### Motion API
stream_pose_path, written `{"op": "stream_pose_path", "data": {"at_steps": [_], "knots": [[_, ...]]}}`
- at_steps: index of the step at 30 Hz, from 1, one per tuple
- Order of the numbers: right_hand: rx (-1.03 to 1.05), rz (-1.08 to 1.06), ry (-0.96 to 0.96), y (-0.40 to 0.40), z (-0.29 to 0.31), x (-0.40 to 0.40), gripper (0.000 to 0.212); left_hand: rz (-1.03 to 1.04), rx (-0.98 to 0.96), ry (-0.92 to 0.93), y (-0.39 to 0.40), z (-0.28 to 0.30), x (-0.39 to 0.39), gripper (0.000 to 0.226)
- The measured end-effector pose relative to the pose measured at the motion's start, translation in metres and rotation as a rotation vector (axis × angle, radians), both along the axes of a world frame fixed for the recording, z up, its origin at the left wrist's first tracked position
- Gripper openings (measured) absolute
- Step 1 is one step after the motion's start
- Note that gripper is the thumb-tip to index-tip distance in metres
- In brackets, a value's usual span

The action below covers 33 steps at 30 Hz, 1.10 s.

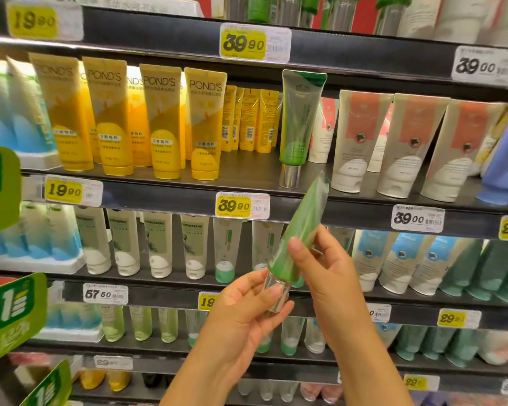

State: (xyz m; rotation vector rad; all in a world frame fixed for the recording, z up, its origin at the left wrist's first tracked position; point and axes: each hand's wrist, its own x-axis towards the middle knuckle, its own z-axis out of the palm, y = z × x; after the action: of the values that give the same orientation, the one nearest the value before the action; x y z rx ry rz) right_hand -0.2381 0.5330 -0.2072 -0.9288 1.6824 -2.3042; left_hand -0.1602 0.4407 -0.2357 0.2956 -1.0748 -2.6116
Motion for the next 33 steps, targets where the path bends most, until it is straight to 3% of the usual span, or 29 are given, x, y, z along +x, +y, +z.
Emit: {"op": "stream_pose_path", "data": {"at_steps": [6,9,13,19,26,33], "knots": [[-0.032,-0.009,0.019,0.001,0.005,-0.004,0.031,0.028,-0.136,-0.001,-0.001,0.003,-0.001,0.045],[-0.095,0.020,-0.050,0.001,0.005,-0.005,0.040,-0.021,-0.085,0.023,-0.002,0.007,-0.001,0.033],[-0.187,0.062,-0.129,0.005,0.008,-0.006,0.037,-0.105,0.051,0.046,-0.002,0.013,-0.001,0.032],[-0.227,0.125,-0.170,0.007,0.011,-0.009,0.034,-0.076,0.052,0.052,0.004,0.013,-0.004,0.026],[-0.141,0.090,-0.125,0.007,0.012,-0.012,0.039,0.005,0.025,0.028,0.004,0.013,-0.004,0.036],[-0.210,0.042,-0.178,0.003,0.010,-0.015,0.041,-0.042,0.037,0.034,0.002,0.012,-0.004,0.039]]}}
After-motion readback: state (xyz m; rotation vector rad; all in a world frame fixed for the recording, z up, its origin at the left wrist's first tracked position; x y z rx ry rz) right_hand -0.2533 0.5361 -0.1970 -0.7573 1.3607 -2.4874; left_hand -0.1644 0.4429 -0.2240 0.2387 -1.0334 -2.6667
